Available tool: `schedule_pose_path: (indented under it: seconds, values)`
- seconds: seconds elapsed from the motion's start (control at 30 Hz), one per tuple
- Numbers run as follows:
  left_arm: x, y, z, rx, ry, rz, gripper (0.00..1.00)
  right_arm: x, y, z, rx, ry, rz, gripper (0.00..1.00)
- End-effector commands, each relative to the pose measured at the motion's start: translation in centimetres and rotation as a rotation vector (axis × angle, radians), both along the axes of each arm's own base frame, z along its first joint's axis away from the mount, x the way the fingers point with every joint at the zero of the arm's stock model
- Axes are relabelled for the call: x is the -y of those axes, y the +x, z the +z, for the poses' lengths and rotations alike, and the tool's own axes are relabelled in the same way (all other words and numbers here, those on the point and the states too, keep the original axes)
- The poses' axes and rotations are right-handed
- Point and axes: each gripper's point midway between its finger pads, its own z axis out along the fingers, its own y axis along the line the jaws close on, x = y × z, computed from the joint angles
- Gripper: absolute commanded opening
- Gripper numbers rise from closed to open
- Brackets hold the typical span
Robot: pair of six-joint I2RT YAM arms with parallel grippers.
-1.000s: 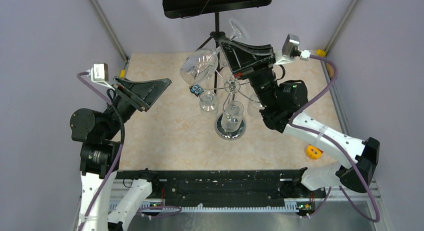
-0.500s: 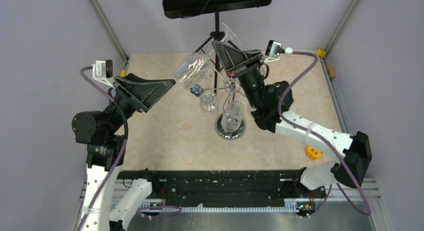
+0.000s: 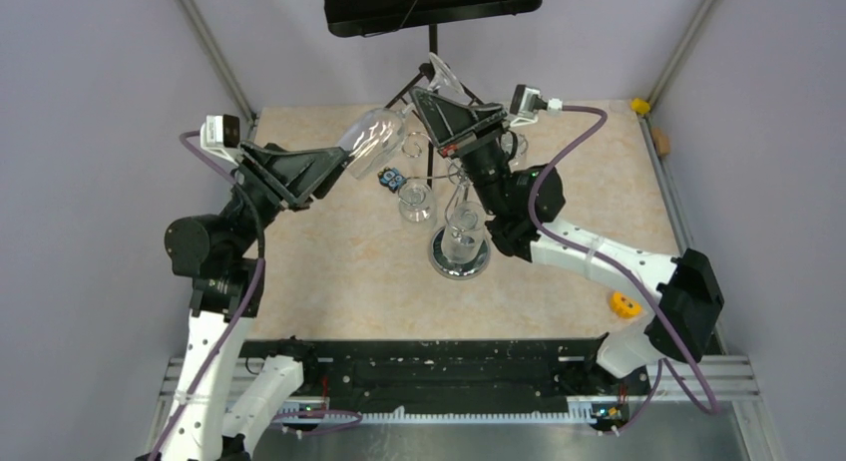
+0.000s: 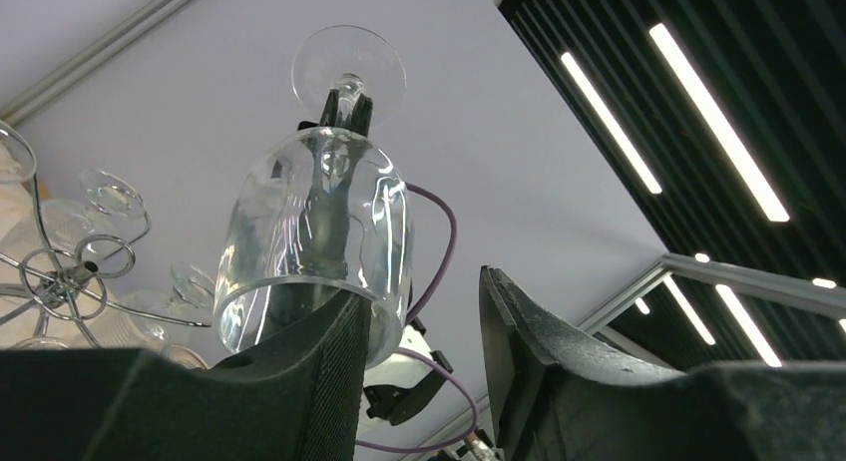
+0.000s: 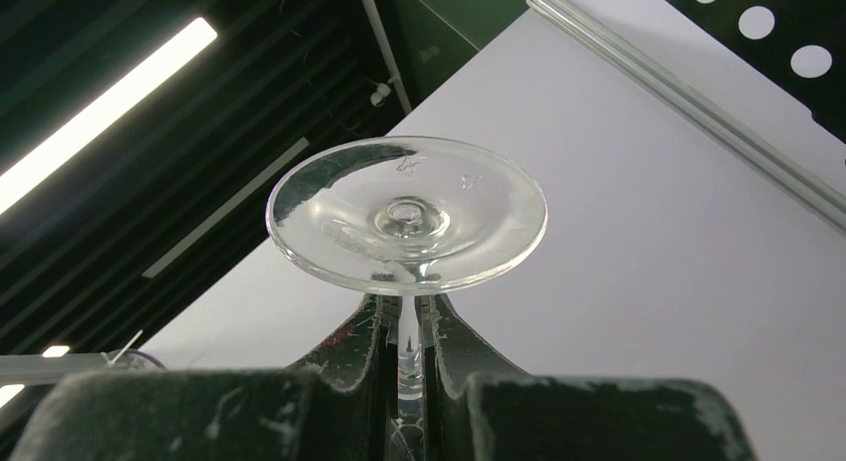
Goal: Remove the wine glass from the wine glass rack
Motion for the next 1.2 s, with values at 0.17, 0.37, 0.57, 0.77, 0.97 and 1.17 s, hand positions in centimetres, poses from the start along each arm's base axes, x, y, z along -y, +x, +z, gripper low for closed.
schedule_pose_path:
  seconds: [0.17,0.37,0.57,0.77,0.97,1.17]
  values:
    - [-1.3,-0.3,2.4,-0.001,-0.175,-0.032,0.39,0.2,-3.1,1.8,0.208,0.072,0.042,0.00]
    - [-1.2,0.4,1.7,-0.036,-0.175,-0.034,0.11,-0.1,-3.3,1.1,0.233,0.053,0.031,0.00]
    - [-1.8,2.2,0.4,-0.094,-0.169,0.069,0.00,0.4,-3.4,0.6,0.227,0.030,0.010,0.18]
    - [-2.9,2.4,1.7,-0.057,-0.167,0.171,0.00,1.4,-4.0,0.8,0.238,0.010,-0.016,0.76]
    - [-3.7,2.4,4.5,0.027,-0.181,0.240,0.00,1.6,-4.7,0.9,0.226,-0.037,0.003,0.91]
    - [-5.2,4.3,4.8,0.066,0.009,0.494,0.00,1.0,-5.6,0.5,0.188,-0.156,0.068,0.90]
